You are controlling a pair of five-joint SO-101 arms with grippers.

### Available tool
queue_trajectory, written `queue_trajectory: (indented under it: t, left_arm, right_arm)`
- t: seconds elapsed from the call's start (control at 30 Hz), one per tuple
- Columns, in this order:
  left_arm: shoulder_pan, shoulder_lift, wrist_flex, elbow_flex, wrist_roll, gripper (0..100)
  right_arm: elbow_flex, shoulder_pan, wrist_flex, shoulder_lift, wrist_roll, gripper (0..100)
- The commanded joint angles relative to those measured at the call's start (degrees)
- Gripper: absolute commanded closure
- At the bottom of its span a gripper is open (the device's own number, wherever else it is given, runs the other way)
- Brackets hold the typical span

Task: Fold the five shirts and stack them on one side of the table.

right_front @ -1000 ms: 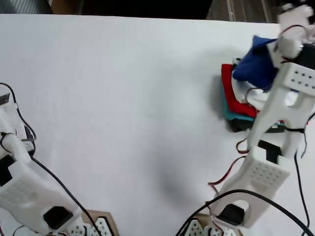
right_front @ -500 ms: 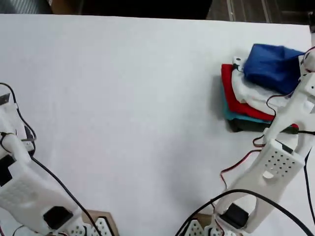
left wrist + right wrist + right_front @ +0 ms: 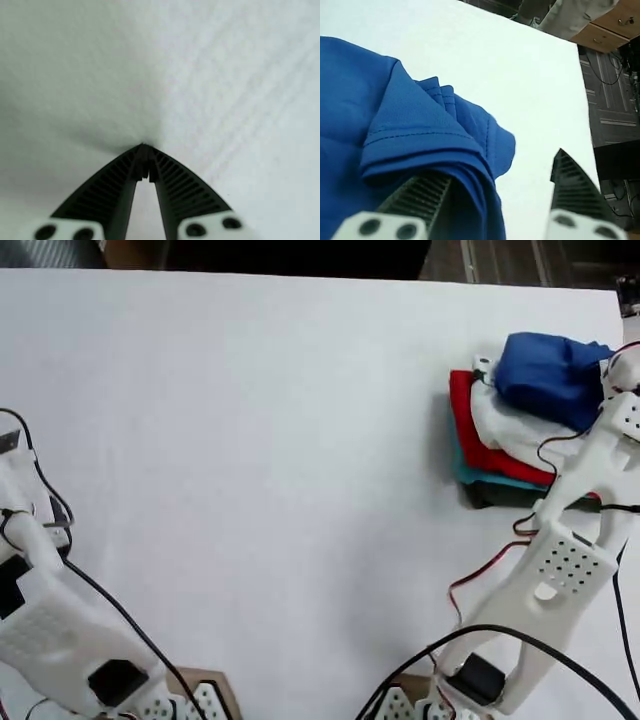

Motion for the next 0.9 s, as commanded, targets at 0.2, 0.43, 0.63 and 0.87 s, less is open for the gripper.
queue_trajectory:
  t: [0.2, 0.43, 0.63, 0.87]
  left_arm:
    - [1.32, 0.18, -0.35, 2.33, 0.35, 97]
    - [1.32, 0.18, -0.35, 2.42, 0.35, 97]
    - [1.32, 0.18, -0.26, 2.42, 0.35, 97]
    - [1.32, 0.18, -0.26, 2.42, 0.35, 97]
  right_arm:
    - [-10.02, 3.65, 0.75, -1.80, -19.08, 72.6]
    - [-6.51, 1.89, 1.01, 5.67, -31.03, 72.6]
    - [-7.74, 1.98, 2.95, 10.59, -31.38, 72.6]
    - [-17.05, 2.33, 9.80, 8.13, -41.23, 72.6]
